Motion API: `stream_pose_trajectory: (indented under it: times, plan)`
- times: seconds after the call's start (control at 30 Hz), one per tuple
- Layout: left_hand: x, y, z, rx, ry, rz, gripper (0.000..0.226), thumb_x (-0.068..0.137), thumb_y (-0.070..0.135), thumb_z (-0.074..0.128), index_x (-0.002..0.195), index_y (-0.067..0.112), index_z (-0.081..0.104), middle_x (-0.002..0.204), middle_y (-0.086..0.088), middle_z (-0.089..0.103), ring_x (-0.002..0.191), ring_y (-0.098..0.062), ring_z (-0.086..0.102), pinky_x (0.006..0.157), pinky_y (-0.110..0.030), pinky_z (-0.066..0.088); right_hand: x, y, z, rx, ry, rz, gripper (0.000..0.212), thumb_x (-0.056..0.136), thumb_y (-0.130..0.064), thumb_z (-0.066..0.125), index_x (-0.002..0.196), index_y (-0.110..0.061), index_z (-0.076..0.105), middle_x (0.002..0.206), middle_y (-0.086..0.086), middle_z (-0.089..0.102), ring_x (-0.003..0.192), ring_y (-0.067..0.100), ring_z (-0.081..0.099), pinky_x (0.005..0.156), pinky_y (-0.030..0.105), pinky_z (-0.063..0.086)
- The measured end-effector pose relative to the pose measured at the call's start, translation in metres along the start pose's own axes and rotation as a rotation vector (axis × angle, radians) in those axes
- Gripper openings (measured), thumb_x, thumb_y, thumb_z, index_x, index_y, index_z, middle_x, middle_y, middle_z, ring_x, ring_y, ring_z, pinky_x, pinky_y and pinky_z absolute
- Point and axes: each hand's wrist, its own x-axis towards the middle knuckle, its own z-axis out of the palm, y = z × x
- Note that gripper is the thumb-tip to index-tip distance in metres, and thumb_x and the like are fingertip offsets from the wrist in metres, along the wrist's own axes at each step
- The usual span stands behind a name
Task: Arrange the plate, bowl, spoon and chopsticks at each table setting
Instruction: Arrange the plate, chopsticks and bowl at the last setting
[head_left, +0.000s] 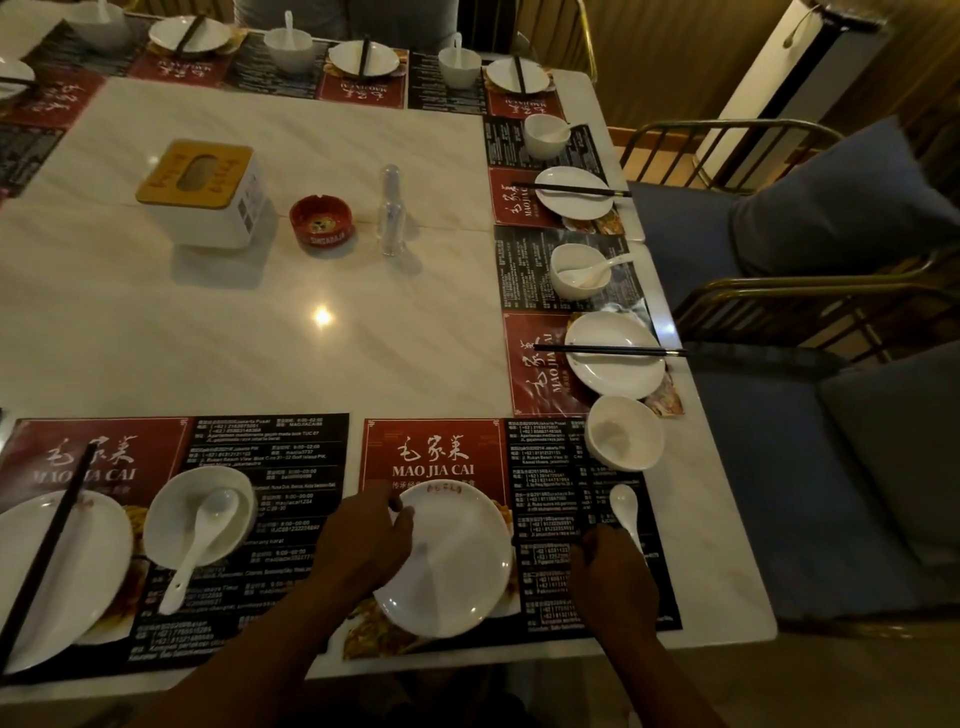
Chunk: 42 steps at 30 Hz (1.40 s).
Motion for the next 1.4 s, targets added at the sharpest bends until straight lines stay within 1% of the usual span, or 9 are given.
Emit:
stream_pose_trajectory:
  times: [0.13, 0.37, 0.5, 0.63, 0.73, 0.83, 1.0, 1.17, 1.4]
  plan:
    - [-0.003, 0.033, 0.013, -0.042, -0.057, 0.055, 0.01, 0.092, 0.035, 0.063, 0.099, 0.031, 0.058, 0.087, 0.01, 0.063, 0.08, -0.007, 0.061, 0.071, -0.026, 0.052, 0.001, 0.019, 0.001, -0.165, -0.033, -0.018, 0.017, 0.091, -0.034, 0.06, 0.089, -0.017, 0.063, 0.094, 0.001, 0.058, 0.085, 0.021, 0.059, 0.068, 0.035, 0.054]
    - [-0.01, 0.089, 0.037, -0.199, -0.177, 0.095, 0.014, 0.094, 0.034, 0.062, 0.103, 0.026, 0.069, 0.077, 0.014, 0.071, 0.069, 0.004, 0.064, 0.07, -0.016, 0.05, -0.005, 0.005, -0.005, 0.055, -0.128, -0.041, 0.022, 0.093, -0.036, 0.059, 0.083, -0.018, 0.064, 0.089, -0.002, 0.059, 0.081, 0.014, 0.061, 0.071, 0.029, 0.051]
    - [-0.009, 0.114, 0.045, -0.496, -0.283, -0.04, 0.016, 0.094, 0.038, 0.064, 0.103, 0.025, 0.066, 0.091, 0.004, 0.074, 0.076, -0.008, 0.072, 0.074, -0.036, 0.062, -0.021, -0.019, -0.013, 0.258, -0.194, -0.139, 0.013, 0.092, -0.034, 0.063, 0.082, -0.026, 0.061, 0.089, -0.009, 0.058, 0.081, 0.006, 0.058, 0.073, 0.024, 0.05]
    - [-0.008, 0.117, 0.046, -0.588, -0.243, -0.127, 0.006, 0.095, 0.021, 0.063, 0.096, 0.02, 0.069, 0.088, 0.0, 0.074, 0.077, -0.016, 0.073, 0.068, -0.037, 0.063, -0.03, -0.026, -0.01, 0.262, -0.217, -0.256, 0.016, 0.091, -0.041, 0.061, 0.08, -0.028, 0.06, 0.089, -0.011, 0.056, 0.082, 0.008, 0.056, 0.072, 0.026, 0.049]
    - [-0.008, 0.102, 0.038, -0.561, -0.196, -0.16, 0.006, 0.094, 0.017, 0.064, 0.094, 0.022, 0.068, 0.084, -0.001, 0.073, 0.068, -0.015, 0.074, 0.061, -0.032, 0.062, -0.021, -0.01, -0.012, 0.167, -0.176, -0.249, 0.017, 0.093, -0.047, 0.056, 0.088, -0.03, 0.055, 0.092, -0.013, 0.052, 0.083, 0.007, 0.054, 0.07, 0.024, 0.047]
    - [-0.007, 0.077, 0.026, -0.487, -0.158, -0.186, 0.014, 0.093, 0.018, 0.067, 0.107, 0.021, 0.065, 0.087, -0.001, 0.073, 0.063, -0.014, 0.074, 0.06, -0.032, 0.062, -0.003, 0.019, -0.015, -0.089, -0.109, -0.233, 0.014, 0.092, -0.026, 0.058, 0.104, -0.019, 0.058, 0.109, 0.002, 0.054, 0.091, 0.02, 0.056, 0.074, 0.033, 0.052]
    - [-0.009, 0.045, 0.017, -0.276, -0.142, -0.229, 0.019, 0.091, 0.019, 0.071, 0.109, 0.016, 0.065, 0.081, -0.001, 0.072, 0.057, -0.01, 0.071, 0.056, -0.024, 0.057, 0.011, 0.034, -0.012, -0.237, -0.186, -0.215, 0.039, 0.082, -0.002, 0.065, 0.119, -0.008, 0.057, 0.117, 0.016, 0.055, 0.096, 0.033, 0.058, 0.074, 0.04, 0.052]
    - [-0.01, 0.034, 0.019, -0.166, -0.126, -0.256, 0.027, 0.085, 0.026, 0.077, 0.109, 0.019, 0.067, 0.096, -0.001, 0.072, 0.085, -0.015, 0.07, 0.082, -0.037, 0.06, 0.009, 0.019, -0.007, -0.047, -0.211, -0.175, 0.02, 0.092, -0.007, 0.054, 0.111, -0.013, 0.055, 0.106, 0.008, 0.061, 0.093, 0.026, 0.061, 0.074, 0.035, 0.049]
    - [0.001, 0.031, 0.019, -0.237, -0.176, -0.213, 0.031, 0.083, 0.025, 0.079, 0.111, 0.016, 0.068, 0.098, -0.002, 0.072, 0.077, -0.013, 0.072, 0.075, -0.037, 0.062, -0.012, -0.046, 0.004, 0.278, -0.349, -0.106, 0.026, 0.088, -0.017, 0.067, 0.097, -0.038, 0.054, 0.083, -0.011, 0.062, 0.074, 0.001, 0.061, 0.061, 0.019, 0.05]
